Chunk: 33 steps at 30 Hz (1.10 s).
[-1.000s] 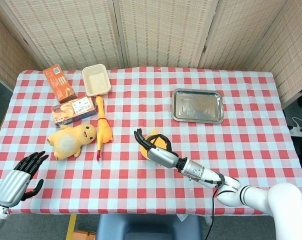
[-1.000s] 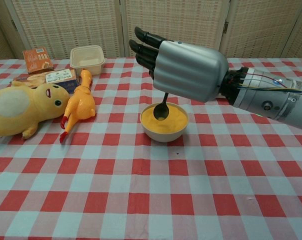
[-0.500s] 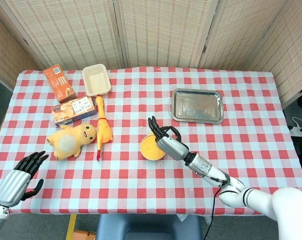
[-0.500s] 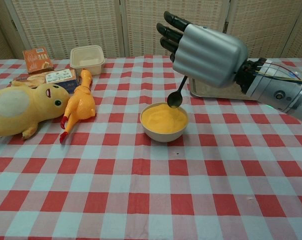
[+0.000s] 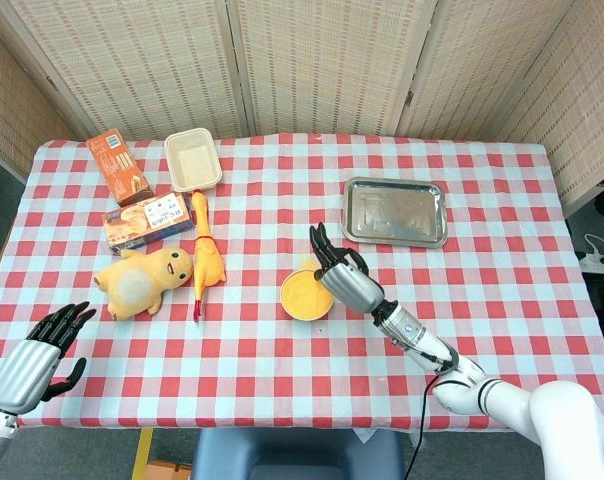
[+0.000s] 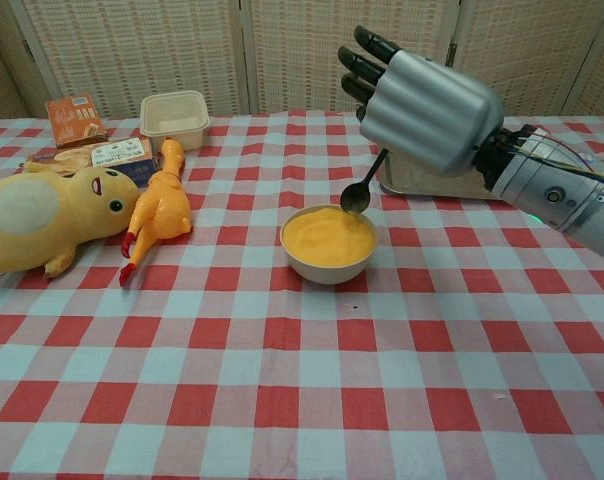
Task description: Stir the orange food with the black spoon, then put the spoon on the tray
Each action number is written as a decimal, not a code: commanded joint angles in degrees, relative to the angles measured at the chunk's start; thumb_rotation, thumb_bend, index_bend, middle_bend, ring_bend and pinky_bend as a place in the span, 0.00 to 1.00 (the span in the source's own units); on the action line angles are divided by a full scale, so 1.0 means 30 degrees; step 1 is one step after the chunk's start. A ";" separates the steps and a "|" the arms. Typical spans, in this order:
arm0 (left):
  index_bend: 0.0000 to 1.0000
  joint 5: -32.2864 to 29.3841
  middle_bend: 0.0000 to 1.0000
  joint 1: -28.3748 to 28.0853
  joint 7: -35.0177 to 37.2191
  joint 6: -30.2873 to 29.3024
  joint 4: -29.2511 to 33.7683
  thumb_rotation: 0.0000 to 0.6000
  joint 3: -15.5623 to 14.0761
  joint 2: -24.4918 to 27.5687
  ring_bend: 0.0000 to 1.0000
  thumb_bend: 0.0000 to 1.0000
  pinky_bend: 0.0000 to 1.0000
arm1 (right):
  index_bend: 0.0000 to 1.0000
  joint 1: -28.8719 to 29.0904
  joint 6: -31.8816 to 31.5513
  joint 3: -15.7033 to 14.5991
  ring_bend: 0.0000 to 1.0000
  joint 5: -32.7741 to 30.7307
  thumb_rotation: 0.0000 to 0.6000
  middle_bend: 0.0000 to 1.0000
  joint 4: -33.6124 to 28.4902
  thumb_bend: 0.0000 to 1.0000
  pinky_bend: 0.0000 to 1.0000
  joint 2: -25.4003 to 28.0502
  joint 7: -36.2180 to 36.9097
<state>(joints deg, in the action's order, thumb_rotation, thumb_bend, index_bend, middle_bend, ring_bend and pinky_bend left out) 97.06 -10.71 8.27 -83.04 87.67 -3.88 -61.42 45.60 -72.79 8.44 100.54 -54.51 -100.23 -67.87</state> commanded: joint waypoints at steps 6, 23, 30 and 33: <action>0.00 -0.0017 0.00 -0.0044 -0.0011 0.0127 -0.0094 1.00 -0.0013 -0.0055 0.00 0.51 0.14 | 0.83 -0.0928 0.0500 0.2808 0.07 -0.4708 1.00 0.24 0.0111 0.40 0.11 -0.1206 0.0725; 0.00 -0.0716 0.00 -0.0330 -0.0388 0.1031 -0.0151 1.00 0.0174 -0.0277 0.00 0.51 0.14 | 0.83 0.0882 0.3133 0.7576 0.08 -1.2958 1.00 0.25 0.5438 0.40 0.11 -0.4232 0.3310; 0.00 -0.1078 0.00 -0.0459 -0.0707 0.1480 -0.0125 1.00 0.0249 -0.0410 0.00 0.51 0.14 | 0.81 0.2729 0.4873 0.8180 0.08 -1.4273 1.00 0.25 1.0496 0.40 0.11 -0.5947 0.5295; 0.00 -0.1178 0.00 -0.0511 -0.0832 0.1588 -0.0112 1.00 0.0295 -0.0463 0.00 0.51 0.14 | 0.74 0.3422 0.5745 0.8463 0.08 -1.4845 1.00 0.25 1.1930 0.40 0.11 -0.6490 0.5823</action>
<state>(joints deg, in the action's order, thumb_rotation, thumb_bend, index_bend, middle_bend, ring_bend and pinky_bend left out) 93.54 -12.21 5.85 -78.30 87.31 -3.03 -62.77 53.36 -58.27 32.70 58.08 -22.36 -117.52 -52.68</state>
